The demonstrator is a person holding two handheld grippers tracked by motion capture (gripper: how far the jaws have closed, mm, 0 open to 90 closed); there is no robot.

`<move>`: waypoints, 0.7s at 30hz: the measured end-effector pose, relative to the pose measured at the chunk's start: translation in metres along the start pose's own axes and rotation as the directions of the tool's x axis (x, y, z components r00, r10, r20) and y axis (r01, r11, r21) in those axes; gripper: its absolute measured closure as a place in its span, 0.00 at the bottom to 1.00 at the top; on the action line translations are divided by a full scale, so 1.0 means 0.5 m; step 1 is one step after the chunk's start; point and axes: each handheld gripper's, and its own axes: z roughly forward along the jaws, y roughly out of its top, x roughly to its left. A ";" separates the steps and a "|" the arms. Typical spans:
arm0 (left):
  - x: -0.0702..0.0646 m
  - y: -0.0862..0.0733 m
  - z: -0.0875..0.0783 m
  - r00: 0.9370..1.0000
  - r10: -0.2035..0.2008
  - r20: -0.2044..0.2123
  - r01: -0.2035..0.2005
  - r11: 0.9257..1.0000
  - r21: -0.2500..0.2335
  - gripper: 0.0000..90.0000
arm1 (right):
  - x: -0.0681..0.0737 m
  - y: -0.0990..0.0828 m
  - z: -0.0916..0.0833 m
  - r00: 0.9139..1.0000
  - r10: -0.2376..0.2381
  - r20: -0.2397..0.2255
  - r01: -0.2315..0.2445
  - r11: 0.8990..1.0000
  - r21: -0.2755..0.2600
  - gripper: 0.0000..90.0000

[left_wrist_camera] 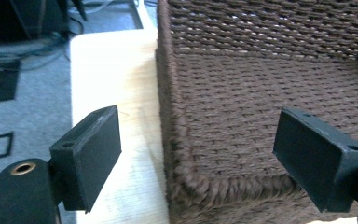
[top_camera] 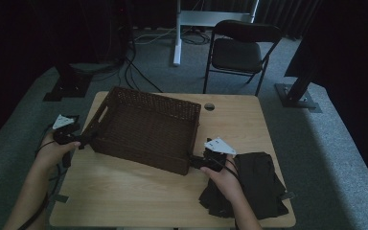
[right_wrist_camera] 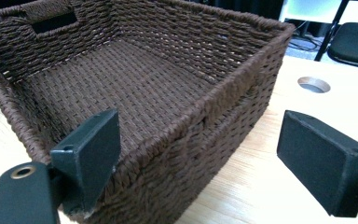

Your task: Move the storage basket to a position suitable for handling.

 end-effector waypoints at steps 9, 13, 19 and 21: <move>0.001 0.000 0.031 0.999 -0.041 -0.013 0.041 0.999 -0.007 0.43 | 0.010 -0.002 0.028 1.000 -0.001 0.012 0.001 1.000 0.027 0.24; -0.002 -0.004 0.040 0.999 -0.032 -0.040 0.032 0.999 0.001 0.61 | 0.015 0.001 0.036 1.000 0.005 0.016 -0.005 0.999 0.039 0.32; -0.007 -0.006 0.051 0.997 -0.038 -0.064 0.037 0.999 -0.017 0.70 | 0.019 0.001 0.049 0.999 0.051 0.008 -0.052 0.997 0.057 0.39; -0.009 -0.007 0.055 0.997 -0.057 -0.054 0.056 0.998 -0.015 0.70 | 0.020 0.000 0.053 0.998 0.067 0.019 -0.068 0.996 0.063 0.42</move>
